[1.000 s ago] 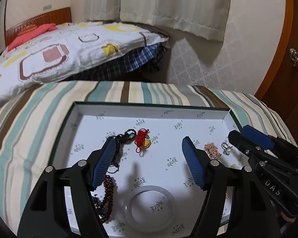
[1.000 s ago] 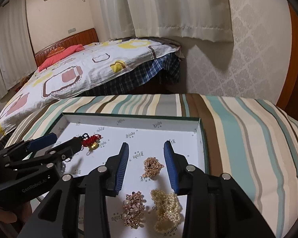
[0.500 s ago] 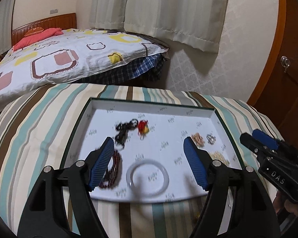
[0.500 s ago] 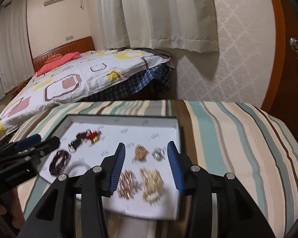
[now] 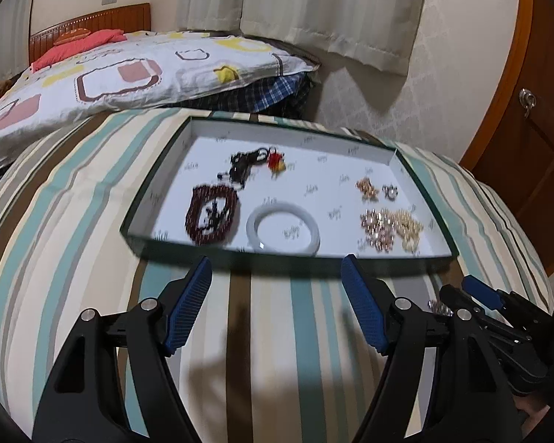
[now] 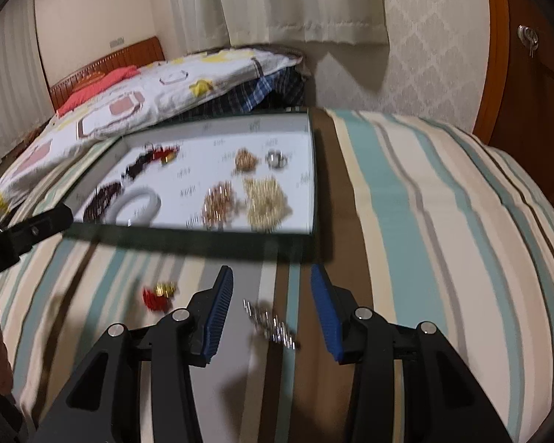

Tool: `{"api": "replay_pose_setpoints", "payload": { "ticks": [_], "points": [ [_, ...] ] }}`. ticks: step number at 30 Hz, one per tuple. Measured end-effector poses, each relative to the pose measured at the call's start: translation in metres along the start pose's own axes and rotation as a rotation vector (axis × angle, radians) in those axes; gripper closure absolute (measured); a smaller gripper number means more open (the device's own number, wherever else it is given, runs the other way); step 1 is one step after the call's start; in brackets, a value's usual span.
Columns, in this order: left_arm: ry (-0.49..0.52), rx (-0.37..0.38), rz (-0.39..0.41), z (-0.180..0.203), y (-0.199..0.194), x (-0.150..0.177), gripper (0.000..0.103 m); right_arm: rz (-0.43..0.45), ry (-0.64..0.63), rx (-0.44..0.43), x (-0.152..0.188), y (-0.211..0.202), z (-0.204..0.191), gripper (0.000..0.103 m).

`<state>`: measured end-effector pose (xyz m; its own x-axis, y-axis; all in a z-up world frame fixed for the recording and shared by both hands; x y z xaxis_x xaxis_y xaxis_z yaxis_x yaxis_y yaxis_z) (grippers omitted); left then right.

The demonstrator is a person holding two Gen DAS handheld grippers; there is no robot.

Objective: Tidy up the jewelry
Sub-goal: 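Open both tools and withdraw them from the box, then grasp the red flower charm with left tool while right tool grasps the silver rhinestone brooch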

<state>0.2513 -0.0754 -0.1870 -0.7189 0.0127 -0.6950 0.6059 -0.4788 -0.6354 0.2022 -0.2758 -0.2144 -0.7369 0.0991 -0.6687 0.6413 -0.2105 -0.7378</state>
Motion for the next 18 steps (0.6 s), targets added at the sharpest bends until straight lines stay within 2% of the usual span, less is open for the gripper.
{"api": "replay_pose_setpoints", "payload": {
  "ticks": [9, 11, 13, 18],
  "points": [
    [0.008, 0.003, -0.027, 0.005, -0.003, 0.019, 0.032, -0.021, -0.006, -0.007, 0.008, 0.002, 0.001, 0.059],
    [0.011, 0.003, -0.029, 0.006, -0.003, 0.021, 0.032, -0.027, -0.017, -0.011, 0.011, 0.001, -0.002, 0.062],
    [0.013, 0.002, -0.031, 0.006, -0.003, 0.022, 0.032, -0.033, -0.034, -0.01, 0.015, 0.001, -0.005, 0.065],
    [0.011, 0.006, -0.04, 0.008, 0.0, 0.026, 0.032, -0.039, -0.064, -0.002, 0.024, 0.0, -0.009, 0.085]
  ]
}}
Point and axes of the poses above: each gripper's, at about its wrist camera, not at the fingertips, and y roughly the way its jaws point, z to its right, x to its underside, the point moved 7 cm from there along y, roughly the way its jaws point, and after that the axes turned 14 degrees about x, right-handed, at the moved point
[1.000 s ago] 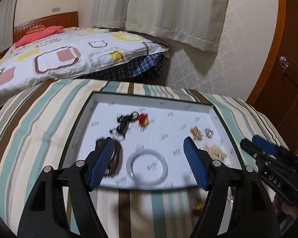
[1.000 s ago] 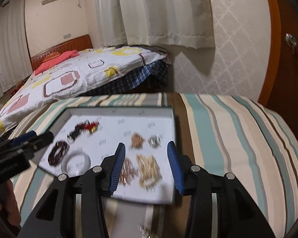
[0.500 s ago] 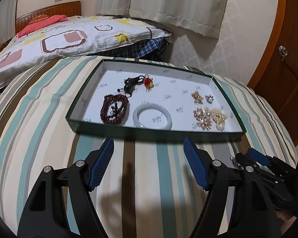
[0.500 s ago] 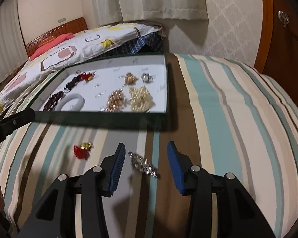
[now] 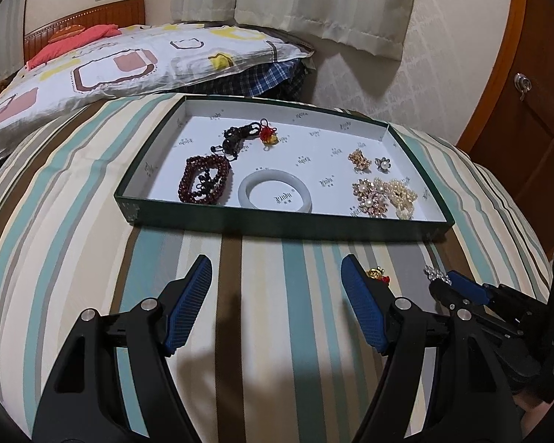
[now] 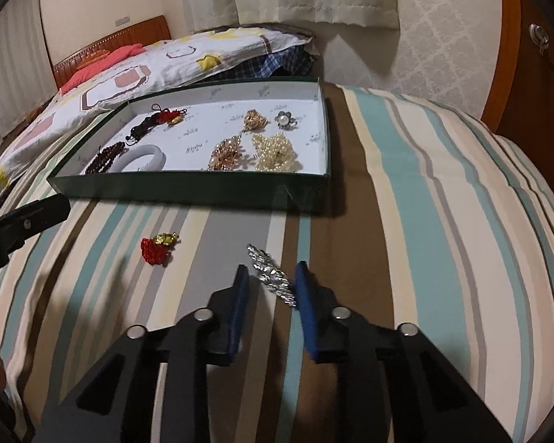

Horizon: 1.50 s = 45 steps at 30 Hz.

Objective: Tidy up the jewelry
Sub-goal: 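Grasp the red flower charm with left tool while right tool grasps the silver rhinestone brooch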

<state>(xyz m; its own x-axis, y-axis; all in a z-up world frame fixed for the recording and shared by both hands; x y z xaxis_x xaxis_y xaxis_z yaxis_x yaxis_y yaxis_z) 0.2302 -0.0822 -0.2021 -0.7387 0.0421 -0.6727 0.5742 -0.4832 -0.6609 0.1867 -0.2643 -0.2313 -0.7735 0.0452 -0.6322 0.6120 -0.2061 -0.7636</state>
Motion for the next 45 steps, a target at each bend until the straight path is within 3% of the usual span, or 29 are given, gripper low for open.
{"api": "replay_pose_setpoints", "payload": {
  "ticks": [25, 27, 34, 39, 45],
  "points": [
    [0.105, 0.04, -0.096, 0.055, 0.041, 0.025, 0.035, 0.018, 0.084, 0.017, -0.004, -0.008, 0.029, 0.087],
    [0.109, 0.045, -0.108, 0.057, 0.046, 0.026, 0.044, 0.016, 0.094, 0.011, -0.003, -0.007, 0.03, 0.087],
    [0.117, 0.054, -0.135, 0.062, 0.061, 0.026, 0.055, 0.011, 0.111, -0.012, -0.003, -0.007, 0.029, 0.087],
    [0.132, 0.056, -0.137, 0.064, 0.062, 0.025, 0.081, 0.009, 0.118, -0.022, -0.003, -0.006, 0.029, 0.087],
    [0.148, 0.06, -0.134, 0.065, 0.061, 0.027, 0.087, 0.01, 0.116, -0.025, -0.002, -0.007, 0.027, 0.087]
  ]
}}
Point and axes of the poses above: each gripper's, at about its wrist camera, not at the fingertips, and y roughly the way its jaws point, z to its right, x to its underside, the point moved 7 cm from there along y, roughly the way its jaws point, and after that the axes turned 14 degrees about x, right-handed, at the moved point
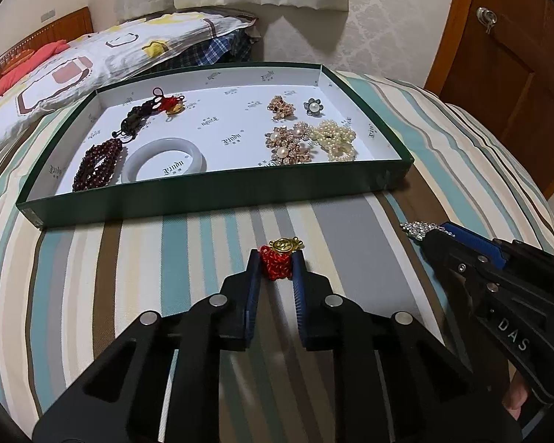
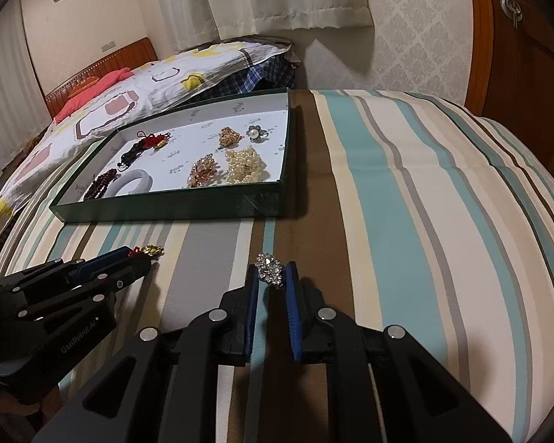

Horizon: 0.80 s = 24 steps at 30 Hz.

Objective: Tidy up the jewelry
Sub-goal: 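Grasp the red flower charm with left tool while right tool grasps the silver rhinestone brooch, then lift the red charm into the box with left tool while right tool carries the silver brooch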

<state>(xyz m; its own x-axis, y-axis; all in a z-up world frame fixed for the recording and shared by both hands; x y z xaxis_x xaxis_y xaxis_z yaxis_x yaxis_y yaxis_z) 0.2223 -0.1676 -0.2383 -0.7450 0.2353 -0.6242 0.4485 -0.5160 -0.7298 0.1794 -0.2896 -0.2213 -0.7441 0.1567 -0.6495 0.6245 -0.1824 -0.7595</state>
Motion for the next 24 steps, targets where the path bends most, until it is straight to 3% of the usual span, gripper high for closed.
{"api": "replay_pose_setpoints", "payload": {
  "ticks": [24],
  "points": [
    [-0.023, -0.009, 0.048, -0.018, -0.024, -0.001, 0.089, 0.008, -0.025, -0.02, 0.001, -0.005, -0.014, 0.088]
  ]
}}
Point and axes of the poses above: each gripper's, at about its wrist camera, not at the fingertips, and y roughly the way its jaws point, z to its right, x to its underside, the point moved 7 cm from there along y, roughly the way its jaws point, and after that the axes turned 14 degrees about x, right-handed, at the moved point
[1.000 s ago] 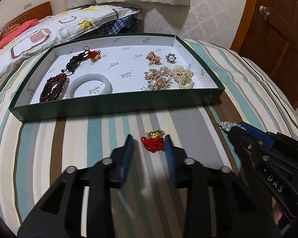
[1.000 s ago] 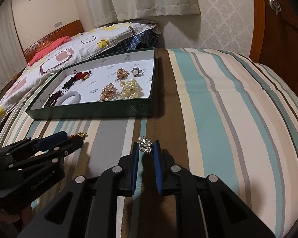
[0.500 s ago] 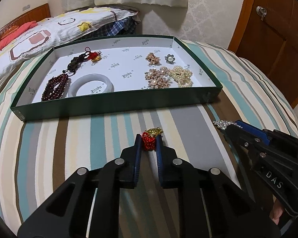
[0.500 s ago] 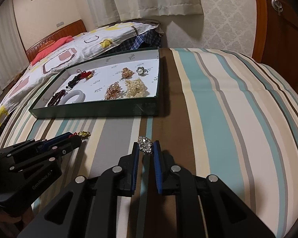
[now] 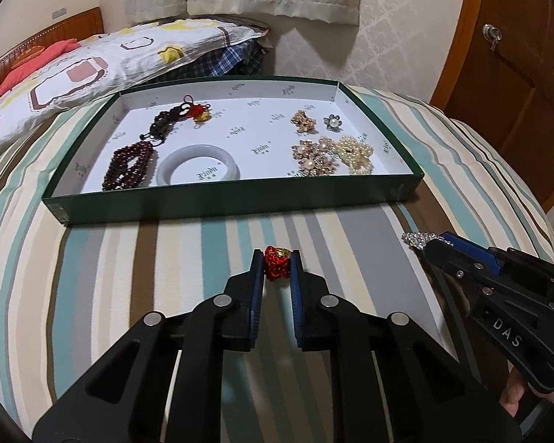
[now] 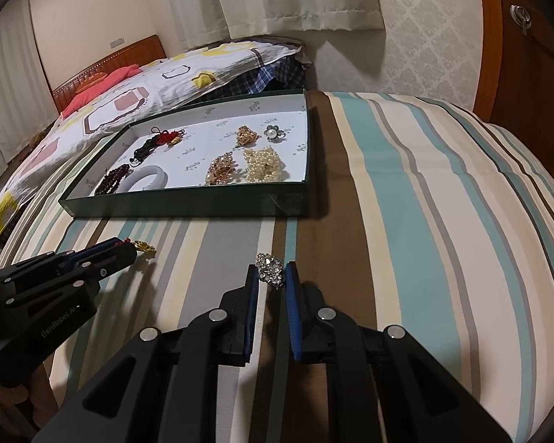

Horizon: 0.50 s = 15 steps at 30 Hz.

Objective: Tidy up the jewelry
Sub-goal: 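Lift the red charm into the box with left tool while right tool carries the silver brooch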

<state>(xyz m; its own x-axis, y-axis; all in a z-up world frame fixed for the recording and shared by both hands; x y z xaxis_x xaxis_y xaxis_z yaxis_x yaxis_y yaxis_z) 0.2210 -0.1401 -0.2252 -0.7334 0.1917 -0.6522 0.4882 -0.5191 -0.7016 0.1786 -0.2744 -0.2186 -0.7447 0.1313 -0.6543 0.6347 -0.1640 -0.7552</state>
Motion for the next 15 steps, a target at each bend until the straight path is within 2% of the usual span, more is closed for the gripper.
{"api": "replay_pose_setpoints", "payload": {
  "ticks": [15],
  "points": [
    [-0.016, -0.007, 0.061, -0.012, -0.033, -0.005, 0.089, 0.034, -0.026, -0.02, -0.01, -0.015, -0.017, 0.088]
  ]
}}
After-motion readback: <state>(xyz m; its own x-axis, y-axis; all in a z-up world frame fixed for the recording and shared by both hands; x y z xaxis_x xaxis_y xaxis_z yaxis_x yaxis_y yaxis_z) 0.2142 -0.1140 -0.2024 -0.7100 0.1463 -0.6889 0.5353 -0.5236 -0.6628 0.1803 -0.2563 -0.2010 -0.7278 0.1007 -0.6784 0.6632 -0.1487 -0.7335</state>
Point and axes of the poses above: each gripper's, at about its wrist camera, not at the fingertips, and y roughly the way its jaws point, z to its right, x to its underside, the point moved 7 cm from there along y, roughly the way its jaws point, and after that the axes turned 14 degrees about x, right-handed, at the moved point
